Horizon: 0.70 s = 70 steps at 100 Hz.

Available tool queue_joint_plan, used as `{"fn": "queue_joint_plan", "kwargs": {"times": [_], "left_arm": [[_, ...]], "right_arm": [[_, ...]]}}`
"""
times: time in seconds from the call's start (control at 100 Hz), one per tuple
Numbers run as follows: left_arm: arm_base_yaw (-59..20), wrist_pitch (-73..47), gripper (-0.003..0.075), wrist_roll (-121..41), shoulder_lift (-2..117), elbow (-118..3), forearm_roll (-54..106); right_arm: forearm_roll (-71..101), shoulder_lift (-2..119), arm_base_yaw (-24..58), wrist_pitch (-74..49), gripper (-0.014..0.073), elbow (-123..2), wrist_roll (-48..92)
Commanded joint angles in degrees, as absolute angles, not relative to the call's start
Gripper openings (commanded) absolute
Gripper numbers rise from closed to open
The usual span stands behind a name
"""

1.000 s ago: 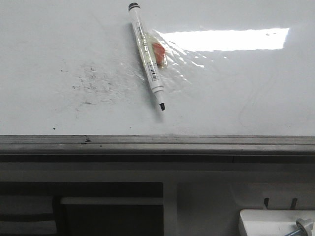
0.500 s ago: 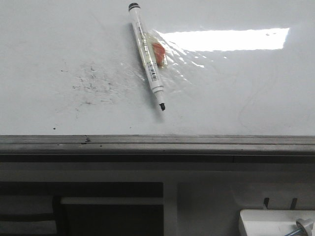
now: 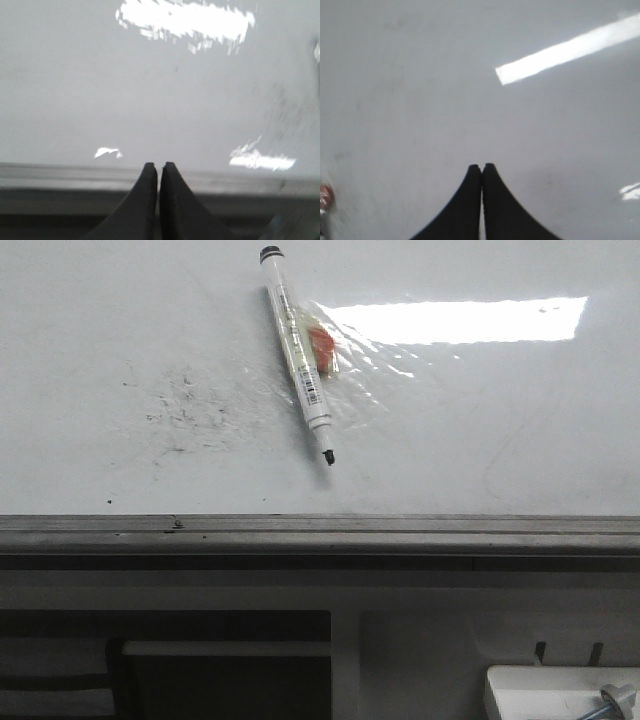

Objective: Write number 8 on whiteboard

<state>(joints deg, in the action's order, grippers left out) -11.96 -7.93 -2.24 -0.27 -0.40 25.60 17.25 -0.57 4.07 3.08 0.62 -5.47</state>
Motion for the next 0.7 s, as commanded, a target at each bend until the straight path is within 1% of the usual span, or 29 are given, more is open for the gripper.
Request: {"fn": "queue_joint_plan", "kwargs": {"times": [0.0, 0.09, 0.14, 0.17, 0.24, 0.29, 0.4, 0.46, 0.51, 0.54, 0.58, 0.59, 0.61, 0.64, 0.65, 0.66, 0.68, 0.69], "left_arm": [[-11.8, 3.9, -0.0020, -1.9, -1.8, 1.8, 43.9], [-11.8, 6.6, -0.0020, -1.9, -1.8, 1.7, 61.6], [-11.8, 7.4, -0.0020, -1.9, -1.8, 1.7, 67.6], [-11.8, 7.6, -0.0020, -2.1, -1.8, 1.7, 68.1], [-12.1, 6.0, -0.0020, -2.5, -1.8, 0.5, 66.2], [-12.5, 3.0, -0.0020, -3.5, -1.7, -1.2, 62.7], [-12.8, -7.9, -0.0020, -4.1, 2.2, -7.5, 51.0], [-12.8, -14.3, -0.0020, -4.1, 6.5, -12.1, 44.4], [-12.8, -19.6, -0.0015, -4.1, 10.7, -16.0, 38.5], [-12.8, -23.6, 0.0000, -4.1, 13.3, -18.3, 36.2], [-12.9, -27.2, 0.0056, -4.9, 17.4, -21.7, 34.0], [-12.9, -28.6, 0.0083, -5.7, 18.1, -22.3, 33.9], [-12.9, -30.5, 0.0114, -7.1, 20.3, -23.9, 33.8], [-12.9, -32.8, 0.0202, -9.2, 23.0, -26.0, 33.9], [-12.9, -33.2, 0.0221, -9.7, 24.4, -27.0, 33.9], [-12.9, -34.2, 0.0258, -10.5, 25.1, -27.5, 33.9], [-12.9, -35.3, 0.0295, -11.4, 27.0, -29.0, 33.9], [-12.9, -35.6, 0.0329, -11.5, 27.6, -29.4, 33.9]], "right_arm": [[25.7, -1.8, 3.7, 8.4, -0.0064, 1.4, -6.2], [27.7, -1.8, 3.7, 8.0, -0.0064, 1.0, -6.2], [27.8, -1.8, 3.7, 8.0, -0.0064, 0.2, -6.2], [27.8, -1.8, 3.7, 8.0, -0.0064, -0.7, -6.1], [26.7, -1.8, 3.7, 5.9, -0.0064, -4.0, -5.2], [24.2, -1.4, 3.7, 1.5, -0.0063, -7.2, -3.3], [14.6, 1.3, 3.7, -15.1, -0.0062, -16.5, 2.2], [8.0, 4.2, 3.7, -24.1, -0.0061, -21.2, 2.6], [4.3, 6.7, 3.7, -29.3, -0.0055, -25.2, 2.6], [2.8, 8.1, 3.7, -31.6, -0.0042, -26.9, 2.6], [1.5, 9.8, 3.7, -33.9, -0.0012, -28.8, 2.6], [1.2, 10.4, 3.7, -34.2, 0.0003, -29.2, 2.6], [0.7, 11.4, 3.7, -35.2, 0.0030, -30.1, 2.6], [0.4, 12.6, 3.7, -36.1, 0.0073, -31.1, 2.6], [0.4, 13.2, 3.7, -36.4, 0.0097, -31.8, 2.6], [0.4, 13.5, 3.7, -36.4, 0.0109, -32.0, 2.6], [0.4, 14.2, 3.7, -36.5, 0.0148, -32.3, 2.6], [0.4, 14.5, 3.7, -36.5, 0.0161, -32.6, 2.6]]}}
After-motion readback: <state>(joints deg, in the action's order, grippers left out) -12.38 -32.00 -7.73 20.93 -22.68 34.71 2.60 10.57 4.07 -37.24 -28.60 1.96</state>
